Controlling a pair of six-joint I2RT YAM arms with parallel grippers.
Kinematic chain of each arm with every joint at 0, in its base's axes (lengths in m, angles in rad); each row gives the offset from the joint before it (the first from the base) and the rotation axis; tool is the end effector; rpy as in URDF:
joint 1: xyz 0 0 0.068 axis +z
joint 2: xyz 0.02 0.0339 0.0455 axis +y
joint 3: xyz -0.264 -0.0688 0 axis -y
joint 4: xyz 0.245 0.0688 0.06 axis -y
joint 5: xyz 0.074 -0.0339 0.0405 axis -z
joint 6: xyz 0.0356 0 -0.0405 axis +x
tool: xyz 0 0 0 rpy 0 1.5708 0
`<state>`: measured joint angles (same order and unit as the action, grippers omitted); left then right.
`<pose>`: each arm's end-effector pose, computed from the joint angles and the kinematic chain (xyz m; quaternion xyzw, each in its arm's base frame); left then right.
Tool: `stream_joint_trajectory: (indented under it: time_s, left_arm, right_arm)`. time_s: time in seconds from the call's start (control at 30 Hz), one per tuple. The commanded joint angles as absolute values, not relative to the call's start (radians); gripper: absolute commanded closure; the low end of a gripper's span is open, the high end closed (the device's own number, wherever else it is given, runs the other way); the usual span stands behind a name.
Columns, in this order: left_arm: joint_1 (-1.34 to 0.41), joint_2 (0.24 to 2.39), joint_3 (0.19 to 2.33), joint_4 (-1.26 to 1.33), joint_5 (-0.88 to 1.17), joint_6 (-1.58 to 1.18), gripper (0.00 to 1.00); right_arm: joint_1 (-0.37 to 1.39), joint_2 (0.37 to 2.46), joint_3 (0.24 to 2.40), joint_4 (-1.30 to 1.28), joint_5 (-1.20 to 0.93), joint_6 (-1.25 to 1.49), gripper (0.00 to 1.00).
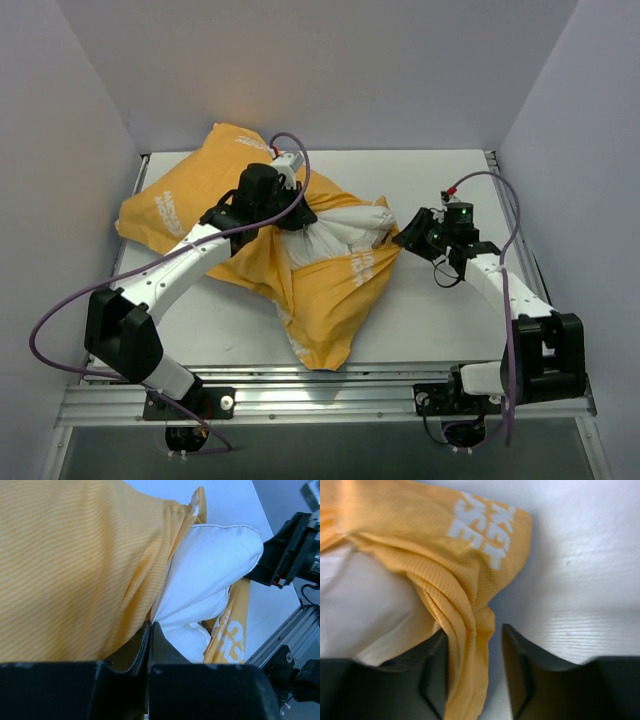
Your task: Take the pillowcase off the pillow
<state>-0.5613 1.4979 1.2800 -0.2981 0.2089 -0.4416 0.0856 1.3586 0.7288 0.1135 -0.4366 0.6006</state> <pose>0.2903 -0.1913 0.3287 0.1038 0.8547 -0.3196 0.3956 0.2878 0.0398 0.2233 0.1095 0.8436 0.3415 0.3996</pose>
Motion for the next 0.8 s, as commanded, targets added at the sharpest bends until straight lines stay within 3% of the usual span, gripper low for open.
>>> stream_joint_trajectory:
  time_s: [0.0, 0.03, 0.13, 0.17, 0.27, 0.3, 0.43, 0.77]
  left_arm:
    - [-0.544, 1.543, 1.429, -0.244, 0.051, -0.408, 0.97]
    - [-0.549, 1.567, 1.445, -0.236, 0.054, -0.407, 0.94]
    - [-0.554, 1.614, 1.511, -0.247, 0.081, -0.393, 0.79]
    - [-0.555, 1.617, 1.523, -0.256, 0.086, -0.387, 0.75]
    - [-0.566, 1.594, 1.534, -0.279, 0.100, -0.353, 0.51]
    - [-0.569, 1.583, 1.531, -0.297, 0.103, -0.329, 0.37]
    - [-0.607, 1.497, 1.473, -0.340, 0.089, -0.246, 0.16]
    - [-0.663, 1.229, 1.233, -0.482, -0.086, -0.198, 0.13]
  right_arm:
    - [0.049, 1.241, 0.843, -0.084, -0.149, 0.474, 0.58]
    - [0.060, 1.224, 0.882, -0.118, -0.135, 0.472, 0.49]
    - [0.135, 1.171, 0.919, -0.155, -0.078, 0.489, 0.36]
    - [0.159, 1.160, 0.920, -0.159, -0.055, 0.517, 0.33]
    - [0.265, 1.109, 0.907, -0.170, -0.020, 0.570, 0.28]
    - [0.293, 1.086, 0.901, -0.173, 0.026, 0.612, 0.27]
    - [0.397, 1.043, 0.850, -0.189, 0.081, 0.710, 0.24]
    - [0.476, 1.094, 0.690, -0.045, -0.060, 0.811, 0.23]
